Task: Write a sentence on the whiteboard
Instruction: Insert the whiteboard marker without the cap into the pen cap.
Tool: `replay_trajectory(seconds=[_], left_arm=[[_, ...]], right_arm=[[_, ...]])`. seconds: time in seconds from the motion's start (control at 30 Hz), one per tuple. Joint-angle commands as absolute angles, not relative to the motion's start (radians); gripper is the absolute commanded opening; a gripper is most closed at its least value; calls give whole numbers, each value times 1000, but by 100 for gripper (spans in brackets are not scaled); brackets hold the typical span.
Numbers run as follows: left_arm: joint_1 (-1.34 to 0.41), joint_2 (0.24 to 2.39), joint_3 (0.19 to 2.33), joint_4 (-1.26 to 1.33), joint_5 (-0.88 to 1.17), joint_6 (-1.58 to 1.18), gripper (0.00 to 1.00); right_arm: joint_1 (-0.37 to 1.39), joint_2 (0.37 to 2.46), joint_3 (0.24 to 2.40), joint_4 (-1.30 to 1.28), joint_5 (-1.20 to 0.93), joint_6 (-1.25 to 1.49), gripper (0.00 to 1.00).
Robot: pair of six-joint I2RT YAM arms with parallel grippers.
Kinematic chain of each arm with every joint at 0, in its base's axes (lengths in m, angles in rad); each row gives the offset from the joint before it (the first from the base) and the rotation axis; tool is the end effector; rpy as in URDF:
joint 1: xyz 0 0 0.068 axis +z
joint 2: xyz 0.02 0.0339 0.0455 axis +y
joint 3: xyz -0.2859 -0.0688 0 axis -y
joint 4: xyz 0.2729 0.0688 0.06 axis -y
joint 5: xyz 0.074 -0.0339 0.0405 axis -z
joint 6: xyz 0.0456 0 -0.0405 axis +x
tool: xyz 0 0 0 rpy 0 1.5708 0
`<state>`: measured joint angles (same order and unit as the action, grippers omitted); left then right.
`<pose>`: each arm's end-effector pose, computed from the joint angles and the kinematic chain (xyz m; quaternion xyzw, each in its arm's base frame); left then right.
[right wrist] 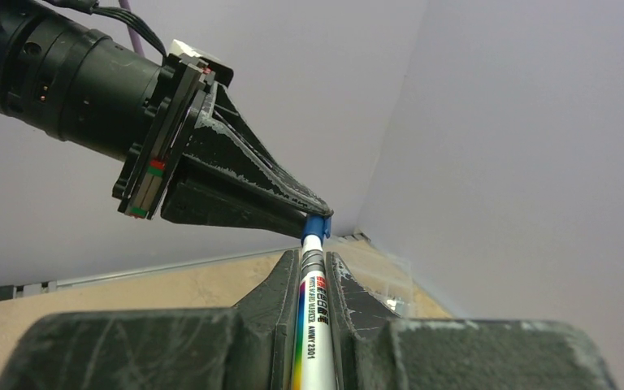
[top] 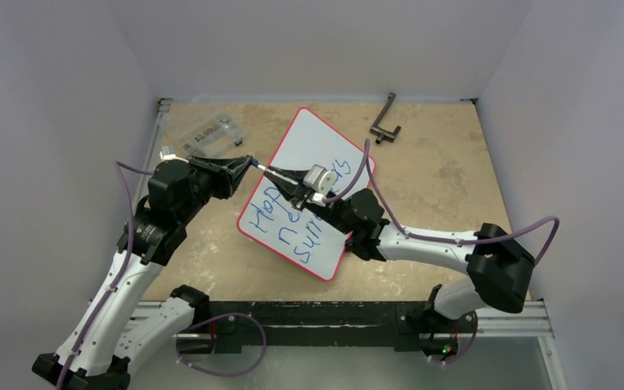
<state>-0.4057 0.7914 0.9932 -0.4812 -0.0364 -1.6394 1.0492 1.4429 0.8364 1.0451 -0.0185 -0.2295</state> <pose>0.1746 -0.0732 0.3974 -0.4709 0.6450 -0.5059 0.3260 0.1738 0.3041 0.3416 -0.3263 0.4257 0.3408 0.7721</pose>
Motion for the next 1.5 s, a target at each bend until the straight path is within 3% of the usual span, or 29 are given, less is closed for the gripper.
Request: replay_trajectory(seconds=[0.0, 0.77, 1.47], left_arm=[[-406, 778, 976, -382, -11, -1686, 0], [-406, 759, 938, -271, 78, -1693, 0], [-412, 790, 967, -95, 167, -1554, 0]], right_arm=[[1064, 1472, 897, 1098, -3, -239, 0], [1077, 1614, 1004, 1080, -51, -168, 0], [1077, 1707, 1157, 1086, -94, 239, 0]])
